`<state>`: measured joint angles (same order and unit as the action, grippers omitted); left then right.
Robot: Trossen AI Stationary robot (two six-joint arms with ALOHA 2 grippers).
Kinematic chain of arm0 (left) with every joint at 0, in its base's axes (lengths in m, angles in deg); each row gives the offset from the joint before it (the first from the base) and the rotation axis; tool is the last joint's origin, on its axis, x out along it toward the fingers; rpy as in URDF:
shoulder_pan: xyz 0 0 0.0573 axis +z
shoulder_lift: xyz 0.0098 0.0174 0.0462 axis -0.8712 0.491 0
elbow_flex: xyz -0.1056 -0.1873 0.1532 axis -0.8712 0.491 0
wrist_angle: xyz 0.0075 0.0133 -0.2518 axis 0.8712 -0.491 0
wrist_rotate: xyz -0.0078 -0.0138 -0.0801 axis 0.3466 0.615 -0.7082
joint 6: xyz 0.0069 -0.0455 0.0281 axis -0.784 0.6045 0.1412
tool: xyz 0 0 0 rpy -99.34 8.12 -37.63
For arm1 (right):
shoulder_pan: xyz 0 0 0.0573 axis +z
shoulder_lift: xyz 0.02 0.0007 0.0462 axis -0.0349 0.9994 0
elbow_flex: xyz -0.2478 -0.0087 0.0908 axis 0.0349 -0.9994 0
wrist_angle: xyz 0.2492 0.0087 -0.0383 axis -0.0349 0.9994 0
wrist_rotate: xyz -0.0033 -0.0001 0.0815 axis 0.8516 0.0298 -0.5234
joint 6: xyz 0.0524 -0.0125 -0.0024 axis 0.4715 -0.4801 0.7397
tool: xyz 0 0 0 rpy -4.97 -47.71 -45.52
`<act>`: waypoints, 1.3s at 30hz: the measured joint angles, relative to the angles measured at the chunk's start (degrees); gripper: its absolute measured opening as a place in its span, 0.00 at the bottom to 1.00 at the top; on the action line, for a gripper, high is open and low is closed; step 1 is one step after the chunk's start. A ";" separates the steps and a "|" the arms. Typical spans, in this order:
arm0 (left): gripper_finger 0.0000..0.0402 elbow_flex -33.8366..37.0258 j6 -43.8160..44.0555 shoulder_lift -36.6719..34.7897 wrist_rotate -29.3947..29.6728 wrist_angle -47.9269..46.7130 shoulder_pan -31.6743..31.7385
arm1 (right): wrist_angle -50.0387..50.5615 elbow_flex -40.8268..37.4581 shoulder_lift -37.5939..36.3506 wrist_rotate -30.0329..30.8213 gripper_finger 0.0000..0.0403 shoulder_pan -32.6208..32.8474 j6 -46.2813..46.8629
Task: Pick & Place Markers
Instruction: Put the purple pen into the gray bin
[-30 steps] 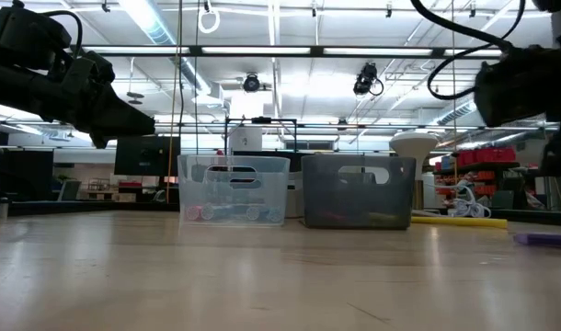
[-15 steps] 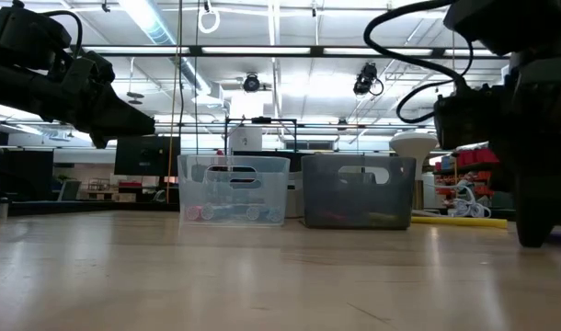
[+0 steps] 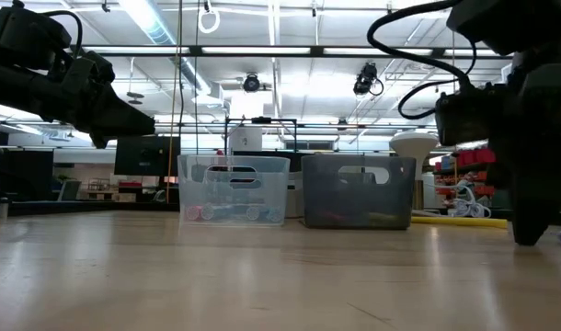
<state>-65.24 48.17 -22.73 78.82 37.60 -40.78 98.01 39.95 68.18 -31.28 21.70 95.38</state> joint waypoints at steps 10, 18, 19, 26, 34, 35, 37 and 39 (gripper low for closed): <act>0.34 0.00 -0.02 0.02 0.00 0.00 0.00 | 3.02 -0.18 -3.03 -4.88 0.03 -0.20 -24.89; 0.34 0.00 0.00 0.00 0.00 0.00 -0.02 | 7.37 2.75 -5.34 -8.13 0.18 -0.17 -54.47; 0.34 -0.01 -0.01 0.01 0.00 0.00 -0.01 | 7.06 3.20 -5.61 -8.14 0.21 -0.17 -57.42; 0.34 -0.01 0.00 0.02 0.00 0.01 -0.04 | 8.07 4.83 -5.99 -8.45 0.35 0.14 -72.39; 0.34 0.00 0.00 0.00 0.00 0.02 -0.04 | 13.96 4.53 -5.94 -8.36 0.41 0.18 -80.17; 0.34 0.00 -0.02 0.00 0.00 0.02 -0.04 | 13.87 4.19 -5.94 -8.36 0.41 0.18 -80.59; 0.34 0.00 -0.01 0.00 0.00 0.02 -0.04 | 13.74 3.44 -5.94 -8.37 0.41 0.18 -81.09; 0.34 -0.01 0.00 0.00 0.00 0.02 -0.04 | 13.34 3.06 -5.90 -8.36 0.40 0.19 -81.12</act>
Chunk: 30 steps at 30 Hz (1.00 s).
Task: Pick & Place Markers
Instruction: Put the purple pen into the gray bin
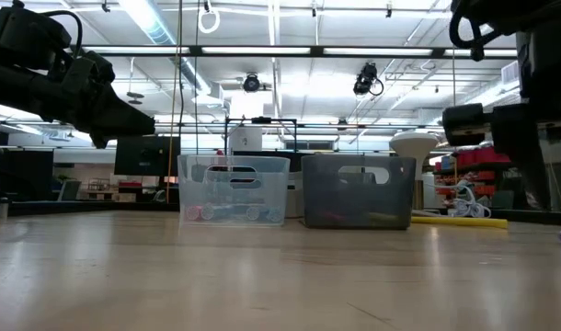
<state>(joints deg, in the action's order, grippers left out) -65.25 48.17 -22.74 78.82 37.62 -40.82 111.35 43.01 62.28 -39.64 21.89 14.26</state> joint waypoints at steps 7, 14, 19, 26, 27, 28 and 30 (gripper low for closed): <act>0.34 0.01 -0.01 0.00 0.00 0.00 0.00 | -1.08 -0.80 0.01 0.44 0.39 0.00 -3.95; 0.34 0.01 -0.02 0.00 0.00 0.00 0.00 | -2.60 -0.81 2.45 0.44 0.39 0.00 -6.75; 0.34 0.01 0.00 0.01 0.00 -0.02 0.00 | -4.47 -0.83 3.66 0.44 0.39 0.01 -7.65; 0.34 0.01 -0.02 0.00 0.00 -0.02 0.00 | -6.46 -0.83 6.17 0.36 0.39 -0.02 -6.97; 0.34 0.00 0.00 0.00 0.00 -0.02 0.00 | -6.62 -0.80 6.38 0.26 0.39 -0.02 -6.91; 0.34 0.01 -0.02 0.02 0.00 -0.03 0.00 | -6.71 -0.79 6.55 0.23 0.39 -0.04 -6.86; 0.34 0.00 -0.01 0.01 0.00 -0.04 0.00 | -6.83 -0.72 6.82 0.13 0.39 -0.04 -6.84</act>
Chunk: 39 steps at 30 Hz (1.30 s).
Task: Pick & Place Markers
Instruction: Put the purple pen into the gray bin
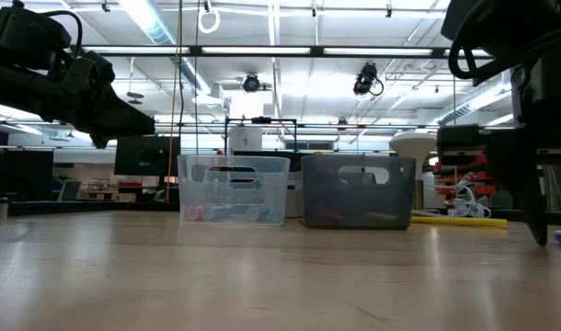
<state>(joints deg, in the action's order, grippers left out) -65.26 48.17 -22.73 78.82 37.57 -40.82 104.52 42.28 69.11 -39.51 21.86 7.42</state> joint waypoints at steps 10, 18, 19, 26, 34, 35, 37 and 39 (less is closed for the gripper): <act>0.34 0.02 -0.01 -0.01 0.00 0.00 0.00 | -0.58 -0.02 0.41 -0.74 0.18 0.04 1.29; 0.34 0.01 -0.01 -0.01 0.00 0.00 0.00 | -1.08 -0.04 0.23 -0.44 0.06 0.04 11.00; 0.34 0.01 -0.01 -0.01 0.00 0.00 0.00 | -1.21 -0.08 0.06 -0.35 0.06 0.04 12.42; 0.34 0.02 -0.01 -0.01 0.00 0.00 0.00 | 0.34 2.96 -3.03 0.80 0.08 0.02 23.64; 0.34 0.02 -0.01 0.01 0.00 0.01 0.00 | 12.35 10.99 -6.15 8.58 0.08 -0.11 47.28; 0.34 0.02 -0.02 -0.01 0.00 0.02 0.00 | 13.86 12.16 -6.43 9.68 0.08 -0.11 49.82; 0.34 0.02 0.01 -0.01 0.00 0.02 0.00 | 16.40 14.82 -6.69 11.85 0.07 -0.16 54.82; 0.34 0.02 0.01 -0.01 0.00 0.02 0.00 | 18.95 17.30 -6.69 14.13 0.07 -0.33 59.86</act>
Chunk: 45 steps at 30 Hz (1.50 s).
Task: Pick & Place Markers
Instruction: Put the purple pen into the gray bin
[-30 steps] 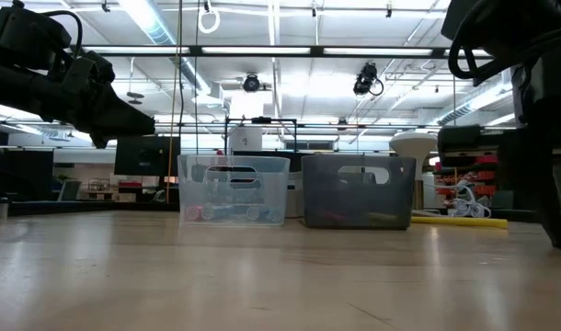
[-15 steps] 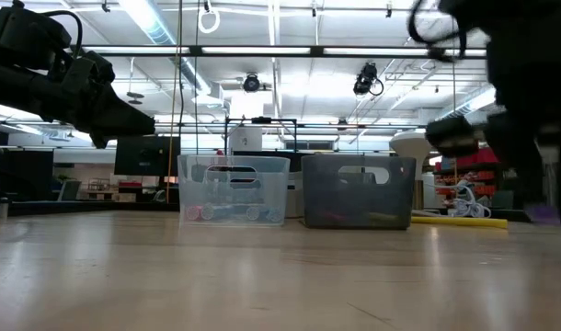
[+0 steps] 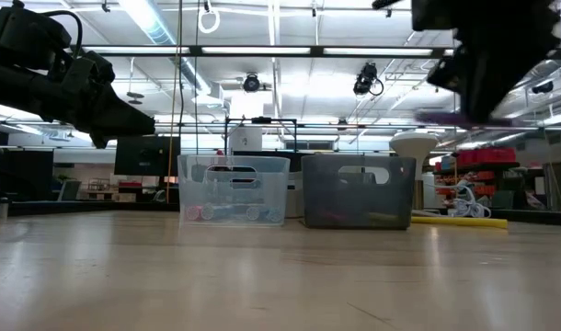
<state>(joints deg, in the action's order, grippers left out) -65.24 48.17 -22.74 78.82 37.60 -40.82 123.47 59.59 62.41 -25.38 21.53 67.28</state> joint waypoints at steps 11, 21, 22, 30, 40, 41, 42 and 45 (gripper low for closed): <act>0.34 -0.02 -0.02 0.00 0.00 0.00 0.00 | 5.88 8.87 0.00 9.76 0.07 -4.51 31.20; 0.34 -0.02 -0.01 0.00 0.00 0.00 0.00 | 10.26 9.84 0.35 12.07 0.07 -10.50 57.67; 0.34 0.00 0.00 0.00 0.00 0.00 0.00 | 10.22 9.84 0.64 12.11 0.07 -11.24 58.61; 0.34 0.00 -0.02 0.00 0.00 0.00 0.00 | 10.56 14.09 5.85 11.53 0.07 -20.26 57.13; 0.34 -0.01 -0.01 0.00 0.00 0.00 0.00 | 10.65 27.55 17.25 11.36 0.07 -33.63 44.33; 0.34 -0.01 -0.01 0.02 0.00 0.00 0.00 | 10.61 29.10 18.57 11.24 0.07 -34.77 43.20; 0.34 -0.01 -0.01 0.01 0.00 0.00 -0.01 | 10.58 30.58 19.86 11.18 0.07 -35.83 42.04; 0.34 -0.01 -0.02 0.01 0.00 0.00 -0.01 | 10.63 34.98 23.46 11.18 0.07 -38.80 39.50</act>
<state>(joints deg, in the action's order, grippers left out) -65.25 48.16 -22.73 78.82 37.60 -40.83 134.10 94.56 85.87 -14.20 -17.27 106.78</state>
